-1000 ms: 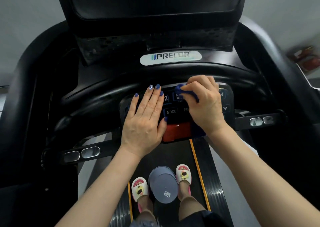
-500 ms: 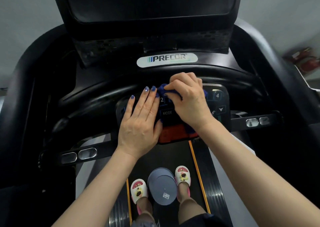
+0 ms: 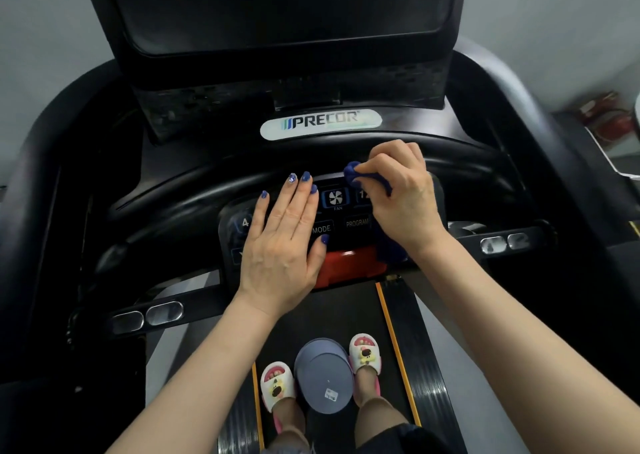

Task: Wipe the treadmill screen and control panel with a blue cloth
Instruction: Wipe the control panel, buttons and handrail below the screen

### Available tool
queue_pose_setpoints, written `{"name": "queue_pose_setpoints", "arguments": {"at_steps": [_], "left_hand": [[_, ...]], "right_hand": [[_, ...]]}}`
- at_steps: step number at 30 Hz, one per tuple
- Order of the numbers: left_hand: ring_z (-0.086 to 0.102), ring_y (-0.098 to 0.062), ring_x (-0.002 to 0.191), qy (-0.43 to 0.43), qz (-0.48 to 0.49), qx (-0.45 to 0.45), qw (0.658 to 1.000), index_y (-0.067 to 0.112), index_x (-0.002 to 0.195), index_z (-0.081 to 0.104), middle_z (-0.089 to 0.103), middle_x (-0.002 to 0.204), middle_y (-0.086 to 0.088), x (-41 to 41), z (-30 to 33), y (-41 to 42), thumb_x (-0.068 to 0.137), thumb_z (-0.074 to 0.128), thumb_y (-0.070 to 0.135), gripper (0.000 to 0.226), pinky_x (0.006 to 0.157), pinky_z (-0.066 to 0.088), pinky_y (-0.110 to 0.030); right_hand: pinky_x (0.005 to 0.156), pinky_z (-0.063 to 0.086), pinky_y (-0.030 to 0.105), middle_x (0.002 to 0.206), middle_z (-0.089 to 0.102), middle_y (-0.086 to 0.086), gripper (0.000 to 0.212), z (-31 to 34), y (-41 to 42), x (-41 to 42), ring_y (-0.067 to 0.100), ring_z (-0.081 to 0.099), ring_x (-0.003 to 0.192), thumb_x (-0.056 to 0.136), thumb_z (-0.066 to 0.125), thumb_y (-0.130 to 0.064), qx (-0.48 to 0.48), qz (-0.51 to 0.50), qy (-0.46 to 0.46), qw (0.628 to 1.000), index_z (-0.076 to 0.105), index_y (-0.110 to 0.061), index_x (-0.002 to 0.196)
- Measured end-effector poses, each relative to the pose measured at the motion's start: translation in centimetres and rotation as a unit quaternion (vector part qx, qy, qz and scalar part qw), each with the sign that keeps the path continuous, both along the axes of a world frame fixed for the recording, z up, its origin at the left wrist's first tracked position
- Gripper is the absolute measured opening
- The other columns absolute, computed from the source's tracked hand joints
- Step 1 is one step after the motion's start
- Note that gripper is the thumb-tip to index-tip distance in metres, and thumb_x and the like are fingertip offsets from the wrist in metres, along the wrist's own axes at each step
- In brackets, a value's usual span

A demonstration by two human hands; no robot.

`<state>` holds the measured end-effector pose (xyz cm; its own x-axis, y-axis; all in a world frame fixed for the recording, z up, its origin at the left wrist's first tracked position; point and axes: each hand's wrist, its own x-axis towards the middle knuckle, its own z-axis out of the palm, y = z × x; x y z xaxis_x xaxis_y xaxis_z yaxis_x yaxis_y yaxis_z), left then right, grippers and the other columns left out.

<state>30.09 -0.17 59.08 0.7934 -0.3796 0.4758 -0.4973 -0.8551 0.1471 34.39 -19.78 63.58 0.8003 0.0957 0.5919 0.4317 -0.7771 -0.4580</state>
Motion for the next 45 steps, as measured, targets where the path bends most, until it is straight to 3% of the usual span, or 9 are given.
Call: {"name": "queue_pose_setpoints", "arguments": {"at_steps": [7, 20, 27, 32, 40, 45], "left_hand": [[0.022, -0.026, 0.152, -0.007, 0.006, 0.013, 1.000, 0.002, 0.152, 0.034, 0.029, 0.162, -0.014, 0.0, -0.2, -0.1, 0.104, 0.041, 0.033, 0.058, 0.125, 0.013, -0.049], [0.022, -0.027, 0.152, -0.015, 0.005, 0.026, 1.000, 0.000, 0.152, 0.034, 0.028, 0.162, -0.015, 0.0, -0.4, 0.0, 0.103, 0.044, 0.032, 0.060, 0.125, 0.014, -0.050], [0.020, -0.028, 0.153, -0.002, -0.018, 0.002, 1.000, 0.001, 0.152, 0.034, 0.028, 0.162, -0.015, -0.5, 0.4, -0.4, 0.103, 0.043, 0.030, 0.058, 0.125, 0.011, -0.051], [0.022, -0.027, 0.152, 0.022, -0.041, -0.003, 0.999, 0.001, 0.152, 0.035, 0.029, 0.161, -0.014, -1.6, -0.1, -1.5, 0.103, 0.041, 0.030, 0.057, 0.124, 0.017, -0.051], [0.022, -0.027, 0.152, 0.026, -0.034, 0.022, 0.999, 0.002, 0.152, 0.035, 0.029, 0.161, -0.014, -1.6, -0.9, -1.3, 0.102, 0.040, 0.031, 0.058, 0.125, 0.015, -0.048], [0.022, -0.027, 0.152, 0.024, -0.032, 0.024, 0.999, 0.002, 0.152, 0.035, 0.028, 0.162, -0.014, -1.6, -1.0, -1.3, 0.101, 0.043, 0.029, 0.059, 0.125, 0.013, -0.048]], "right_hand": [[0.075, 0.044, 0.045, 0.093, 0.063, 0.006, 0.004, 0.1, -1.5, 0.1, 0.021, 0.050, 0.089, 0.083, 0.072, -0.006, -0.022, 0.011, 0.006, 1.000, 0.069, -0.003, 0.085], [0.076, 0.044, 0.036, 0.093, 0.062, 0.009, 0.004, -0.9, -0.2, -1.4, 0.022, 0.048, 0.087, 0.084, 0.071, -0.003, 0.014, -0.022, -0.005, 1.000, 0.068, -0.001, 0.083], [0.074, 0.046, 0.046, 0.092, 0.063, 0.009, 0.004, -2.1, -0.9, -3.0, 0.027, 0.053, 0.086, 0.084, 0.074, -0.005, -0.003, -0.018, -0.009, 1.000, 0.070, -0.002, 0.083], [0.078, 0.045, 0.040, 0.097, 0.064, 0.011, 0.009, -2.1, -1.1, -3.8, 0.027, 0.056, 0.088, 0.088, 0.071, -0.011, -0.004, -0.007, -0.005, 1.000, 0.072, -0.003, 0.088], [0.081, 0.042, 0.030, 0.094, 0.062, 0.013, 0.006, -3.3, -0.9, -5.0, 0.025, 0.052, 0.087, 0.085, 0.072, -0.003, 0.003, -0.031, 0.010, 0.999, 0.068, 0.002, 0.086], [0.077, 0.045, 0.035, 0.093, 0.064, 0.012, 0.005, -3.6, -2.7, -5.6, 0.024, 0.049, 0.086, 0.083, 0.073, 0.000, -0.009, -0.001, 0.008, 1.000, 0.068, 0.002, 0.083]]}}
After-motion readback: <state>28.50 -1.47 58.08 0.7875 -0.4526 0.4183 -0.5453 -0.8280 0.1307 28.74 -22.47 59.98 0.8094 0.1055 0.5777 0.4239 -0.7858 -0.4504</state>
